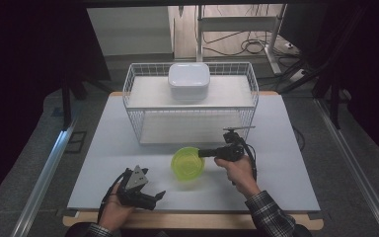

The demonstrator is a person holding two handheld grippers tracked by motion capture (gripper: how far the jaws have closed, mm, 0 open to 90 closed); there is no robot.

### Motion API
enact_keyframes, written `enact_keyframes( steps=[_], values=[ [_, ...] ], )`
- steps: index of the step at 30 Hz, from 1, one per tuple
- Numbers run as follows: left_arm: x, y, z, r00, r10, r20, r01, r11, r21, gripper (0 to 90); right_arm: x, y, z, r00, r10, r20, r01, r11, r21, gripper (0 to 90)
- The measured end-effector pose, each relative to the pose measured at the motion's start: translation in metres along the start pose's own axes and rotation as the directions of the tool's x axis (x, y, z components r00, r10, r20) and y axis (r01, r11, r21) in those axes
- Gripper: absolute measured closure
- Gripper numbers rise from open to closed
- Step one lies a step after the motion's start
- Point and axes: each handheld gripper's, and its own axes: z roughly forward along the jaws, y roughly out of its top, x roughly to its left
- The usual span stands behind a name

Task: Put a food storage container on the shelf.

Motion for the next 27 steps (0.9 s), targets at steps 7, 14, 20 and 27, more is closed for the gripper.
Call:
enact_keyframes(
  steps=[7, 14, 20, 27],
  values=[
    [-0.0004, 0.0001, 0.0004, 1.0, 0.001, 0.0, -0.001, 1.0, 0.001, 3.5, 0.0001, 0.0001, 0.0005, 0.9982, -0.046, 0.04, 0.046, 0.999, 0.006, 81.4],
    [-0.0001, 0.0, 0.0003, 1.0, 0.0, 0.001, 0.0, 1.0, 0.001, 3.5, -0.0065, -0.0005, 0.0032, 0.9704, -0.114, 0.213, 0.108, 0.993, 0.038, 75.1],
    [-0.0004, 0.0, 0.0004, 1.0, 0.002, 0.002, -0.002, 1.0, 0.002, 3.5, -0.0047, 0.0005, -0.0027, 0.9616, -0.118, 0.248, 0.118, 0.993, 0.014, 63.7],
    [-0.0007, 0.0001, 0.0005, 1.0, 0.004, 0.002, -0.004, 1.0, 0.004, 3.5, -0.0065, -0.0039, 0.005, 0.9728, -0.023, 0.23, 0.027, 1.0, -0.016, 59.9]
  ],
)
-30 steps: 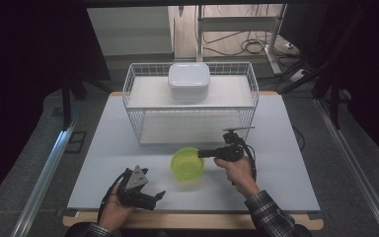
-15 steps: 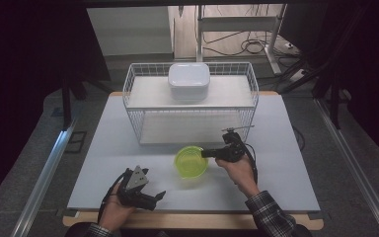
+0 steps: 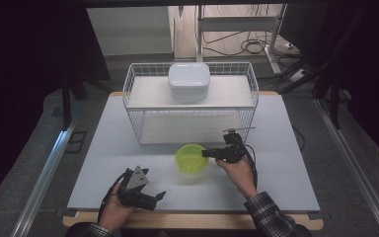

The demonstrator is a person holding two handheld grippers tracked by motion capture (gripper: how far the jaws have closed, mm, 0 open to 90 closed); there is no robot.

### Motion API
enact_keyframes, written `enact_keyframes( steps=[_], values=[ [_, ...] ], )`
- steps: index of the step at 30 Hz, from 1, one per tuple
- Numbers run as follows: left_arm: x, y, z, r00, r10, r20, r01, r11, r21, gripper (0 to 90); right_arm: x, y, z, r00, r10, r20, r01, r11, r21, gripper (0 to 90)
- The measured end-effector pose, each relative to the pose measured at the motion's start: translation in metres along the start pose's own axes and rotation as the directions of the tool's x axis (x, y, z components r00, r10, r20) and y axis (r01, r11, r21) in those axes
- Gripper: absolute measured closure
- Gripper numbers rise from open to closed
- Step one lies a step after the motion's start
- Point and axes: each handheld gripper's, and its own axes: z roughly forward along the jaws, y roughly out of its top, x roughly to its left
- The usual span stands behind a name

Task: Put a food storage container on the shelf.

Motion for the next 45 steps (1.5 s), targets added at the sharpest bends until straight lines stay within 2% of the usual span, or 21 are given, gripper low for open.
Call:
enact_keyframes(
  steps=[6, 8, 9, 10, 11, 15, 19, 24, 27, 33, 45],
  values=[
    [0.0, 0.0, 0.0, 1.0, 0.001, 0.001, -0.001, 1.0, -0.002, 3.5, -0.002, -0.002, 0.007, 0.9938, 0.095, -0.057, -0.095, 0.995, 0.005, 67.4],
    [0.0, 0.0, 0.0, 1.0, 0.002, 0.003, -0.002, 1.0, -0.003, 3.5, -0.005, -0.001, 0.007, 0.9886, 0.121, -0.089, -0.122, 0.993, -0.003, 72.3],
    [0.0, 0.0, 0.0, 1.0, 0.002, 0.002, -0.002, 1.0, -0.003, 3.5, -0.007, 0.0, 0.006, 0.9862, 0.13, -0.103, -0.132, 0.991, -0.01, 78.7],
    [0.0, 0.0, 0.0, 1.0, 0.0, 0.003, 0.0, 1.0, -0.003, 3.5, -0.007, 0.0, 0.006, 0.9871, 0.131, -0.093, -0.131, 0.991, 0.0, 80.0],
    [0.0, 0.0, 0.0, 1.0, 0.0, 0.002, 0.0, 1.0, -0.002, 3.5, -0.009, 0.0, 0.006, 0.9892, 0.119, -0.086, -0.119, 0.993, -0.003, 80.2],
    [0.0, 0.0, 0.0, 1.0, 0.001, 0.002, -0.001, 1.0, -0.002, 3.5, -0.008, -0.001, 0.004, 0.9868, 0.116, -0.113, -0.117, 0.993, 0.0, 81.1],
    [0.0, 0.0, 0.0, 1.0, 0.0, 0.001, 0.0, 1.0, -0.002, 3.5, -0.001, 0.001, 0.001, 0.992, 0.078, -0.099, -0.079, 0.997, -0.005, 81.5],
    [0.002, 0.0, -0.002, 0.9999, -0.008, -0.009, 0.008, 0.9999, -0.011, 3.5, 0.003, 0.004, -0.006, 0.9896, 0.072, -0.125, -0.075, 0.997, -0.024, 81.5],
    [0.004, 0.0, -0.004, 0.9996, -0.022, -0.016, 0.022, 0.9995, -0.024, 3.5, 0.005, 0.006, -0.013, 0.9842, 0.076, -0.16, -0.083, 0.996, -0.039, 81.4],
    [0.005, 0.0, -0.006, 0.9992, -0.033, -0.02, 0.033, 0.9986, -0.041, 3.3, 0.018, 0.013, -0.031, 0.9786, 0.055, -0.198, -0.07, 0.995, -0.072, 81.4],
    [0.004, 0.0, -0.006, 0.9993, -0.033, -0.018, 0.032, 0.9986, -0.041, 3.2, 0.044, 0.043, -0.066, 0.9761, -0.006, -0.217, -0.024, 0.99, -0.14, 81.3]
  ],
)
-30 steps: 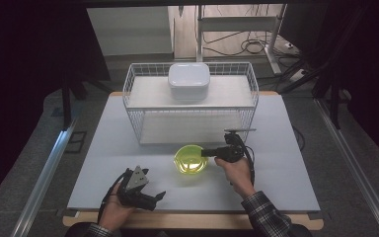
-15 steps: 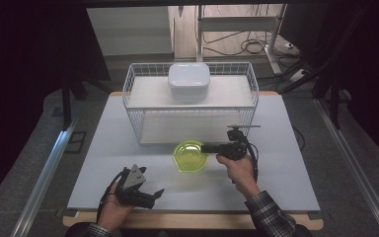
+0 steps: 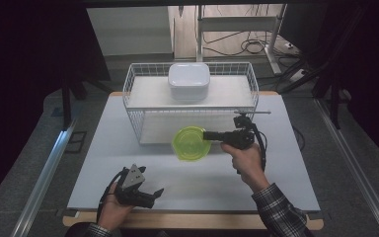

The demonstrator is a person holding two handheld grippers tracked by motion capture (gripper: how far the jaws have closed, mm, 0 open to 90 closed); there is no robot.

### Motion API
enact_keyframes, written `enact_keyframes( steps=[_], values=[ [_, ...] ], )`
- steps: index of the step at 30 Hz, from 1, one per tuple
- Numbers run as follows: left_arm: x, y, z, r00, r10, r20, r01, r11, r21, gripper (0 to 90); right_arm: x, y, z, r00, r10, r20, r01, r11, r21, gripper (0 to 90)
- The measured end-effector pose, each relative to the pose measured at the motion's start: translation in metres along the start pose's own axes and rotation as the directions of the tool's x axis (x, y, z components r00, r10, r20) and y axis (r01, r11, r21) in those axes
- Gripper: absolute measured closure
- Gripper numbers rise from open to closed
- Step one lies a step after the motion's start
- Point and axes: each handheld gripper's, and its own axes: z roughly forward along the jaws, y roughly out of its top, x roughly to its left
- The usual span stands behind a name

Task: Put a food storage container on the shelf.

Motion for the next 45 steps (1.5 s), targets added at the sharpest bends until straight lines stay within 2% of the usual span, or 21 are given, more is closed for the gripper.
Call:
enact_keyframes(
  steps=[11, 22, 36, 45],
  values=[
    [0.0, 0.0, 0.0, 1.0, 0.007, -0.003, -0.006, 1.0, 0.002, 3.3, 0.02, 0.034, -0.018, 0.9996, -0.022, -0.017, 0.021, 0.998, -0.054, 81.4],
    [0.0, 0.0, 0.001, 1.0, 0.003, 0.001, -0.003, 1.0, 0.0, 3.2, 0.039, 0.068, -0.03, 0.9989, -0.044, -0.013, 0.043, 0.995, -0.088, 81.3],
    [-0.001, 0.0, 0.001, 1.0, 0.003, 0.008, -0.003, 1.0, 0.004, 3.3, 0.059, 0.11, -0.03, 0.9993, -0.035, -0.009, 0.034, 0.991, -0.133, 81.3],
    [-0.001, 0.0, 0.001, 0.9999, 0.005, 0.009, -0.005, 1.0, 0.006, 3.3, 0.072, 0.143, -0.027, 0.9987, -0.039, 0.034, 0.045, 0.981, -0.187, 81.3]
  ],
)
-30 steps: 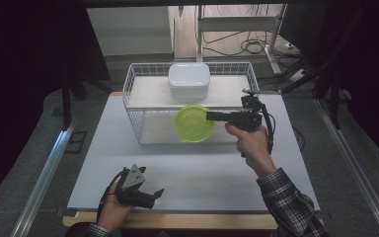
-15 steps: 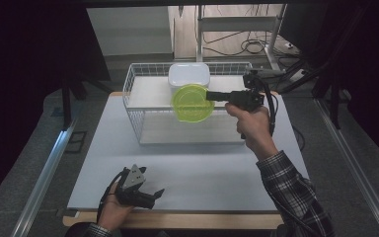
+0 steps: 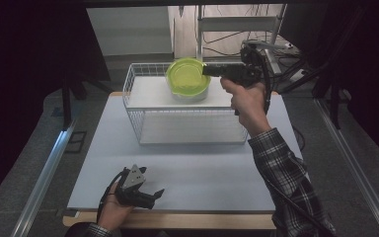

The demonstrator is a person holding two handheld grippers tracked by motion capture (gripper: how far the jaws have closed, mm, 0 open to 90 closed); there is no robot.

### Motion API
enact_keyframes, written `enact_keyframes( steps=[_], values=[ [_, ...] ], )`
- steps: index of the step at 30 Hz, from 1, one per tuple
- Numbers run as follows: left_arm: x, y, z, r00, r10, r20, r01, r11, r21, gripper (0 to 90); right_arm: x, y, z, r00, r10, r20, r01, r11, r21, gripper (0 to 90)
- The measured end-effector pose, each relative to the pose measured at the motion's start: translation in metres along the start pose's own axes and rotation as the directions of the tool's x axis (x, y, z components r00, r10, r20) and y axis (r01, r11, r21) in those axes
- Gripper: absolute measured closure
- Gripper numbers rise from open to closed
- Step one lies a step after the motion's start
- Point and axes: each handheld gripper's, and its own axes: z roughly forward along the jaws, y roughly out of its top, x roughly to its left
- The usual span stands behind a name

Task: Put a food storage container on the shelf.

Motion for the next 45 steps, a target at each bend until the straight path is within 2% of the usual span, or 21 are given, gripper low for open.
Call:
enact_keyframes(
  steps=[6, 13, 24, 29, 33, 38, 41, 45],
  values=[
    [0.0, 0.0, 0.0, 1.0, -0.001, 0.003, 0.001, 1.0, -0.001, 3.3, -0.002, 0.017, 0.011, 0.9981, 0.002, 0.061, 0.001, 0.999, -0.037, 81.2],
    [0.0, 0.0, 0.001, 1.0, 0.0, 0.008, 0.0, 1.0, 0.0, 3.3, -0.011, 0.028, 0.025, 0.9912, 0.03, 0.129, -0.021, 0.998, -0.067, 81.1],
    [0.0, -0.001, 0.001, 0.9999, 0.003, 0.014, -0.003, 1.0, 0.003, 3.3, -0.017, 0.031, 0.042, 0.9833, 0.076, 0.165, -0.065, 0.995, -0.071, 79.8],
    [-0.001, -0.001, 0.002, 0.9998, 0.006, 0.018, -0.006, 1.0, 0.007, 3.3, -0.017, 0.034, 0.046, 0.9736, 0.063, 0.219, -0.053, 0.997, -0.052, 71.7],
    [-0.001, -0.001, 0.002, 0.9998, 0.007, 0.02, -0.007, 0.9999, 0.01, 3.3, -0.019, 0.035, 0.047, 0.9748, 0.064, 0.214, -0.054, 0.997, -0.053, 71.6],
    [-0.001, -0.001, 0.002, 0.9997, 0.007, 0.022, -0.007, 0.9999, 0.011, 3.3, -0.019, 0.035, 0.048, 0.9668, 0.02, 0.255, -0.009, 0.999, -0.042, 59.3],
    [-0.001, -0.001, 0.002, 0.9998, 0.007, 0.021, -0.007, 0.9999, 0.012, 3.3, -0.021, 0.034, 0.048, 0.9712, 0.016, 0.238, -0.006, 0.999, -0.045, 47.7],
    [-0.001, -0.001, 0.002, 0.9998, 0.008, 0.021, -0.008, 0.9999, 0.013, 3.3, -0.021, 0.034, 0.046, 0.9779, -0.027, 0.208, 0.038, 0.998, -0.05, 29.1]
  ],
)
